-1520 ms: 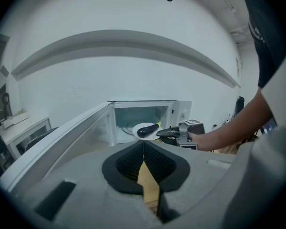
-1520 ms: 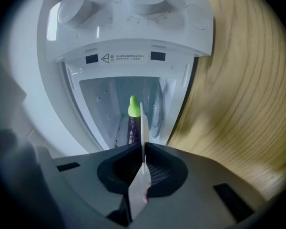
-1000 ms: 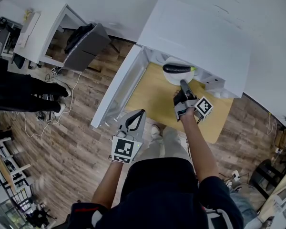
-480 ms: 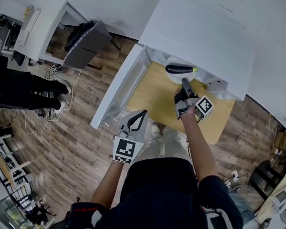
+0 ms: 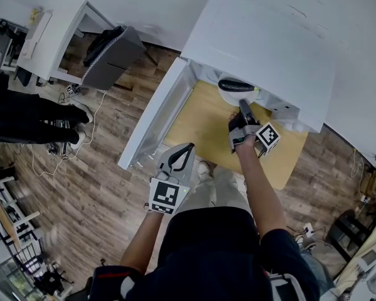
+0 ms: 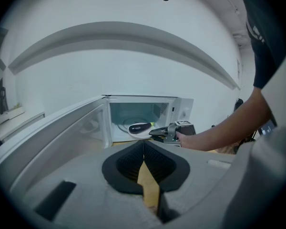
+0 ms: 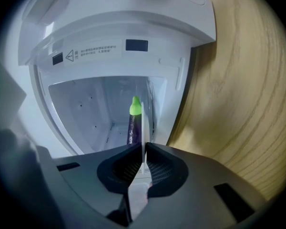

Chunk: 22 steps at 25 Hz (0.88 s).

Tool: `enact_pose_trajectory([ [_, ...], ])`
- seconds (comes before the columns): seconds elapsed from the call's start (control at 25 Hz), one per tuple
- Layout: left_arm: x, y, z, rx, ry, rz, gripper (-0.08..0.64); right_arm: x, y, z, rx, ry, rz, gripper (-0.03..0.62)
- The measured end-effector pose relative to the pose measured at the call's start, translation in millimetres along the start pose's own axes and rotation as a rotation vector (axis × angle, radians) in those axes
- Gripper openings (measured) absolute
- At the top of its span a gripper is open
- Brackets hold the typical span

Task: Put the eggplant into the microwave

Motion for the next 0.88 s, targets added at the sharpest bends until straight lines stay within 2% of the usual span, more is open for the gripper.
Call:
enact_pose_trajectory([
  [0.48,-3,-2,2,-0.001,0.001,0.002,0.017,-9,5,9,-0.014,-0.048,0.015,0.025],
  [0.72,-7,-4,7,0.004,-0.004,0.007,0.017,-11,6,15,0.006,-0.058,0.010,0.025],
  [0.88,-9,-4,9,0.008,-0.005,0.012,0.017,-10,9,20,-0.028,-0.072,0.032,0.025],
])
Point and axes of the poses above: the fingertips, and each gripper's own axes: z forward along the fingers, y to its left, x out of its underside, the point moved 3 cm from there along -z, backward along the fingers, and after that the axes turned 3 degrees about y, right-handed, at the moved point
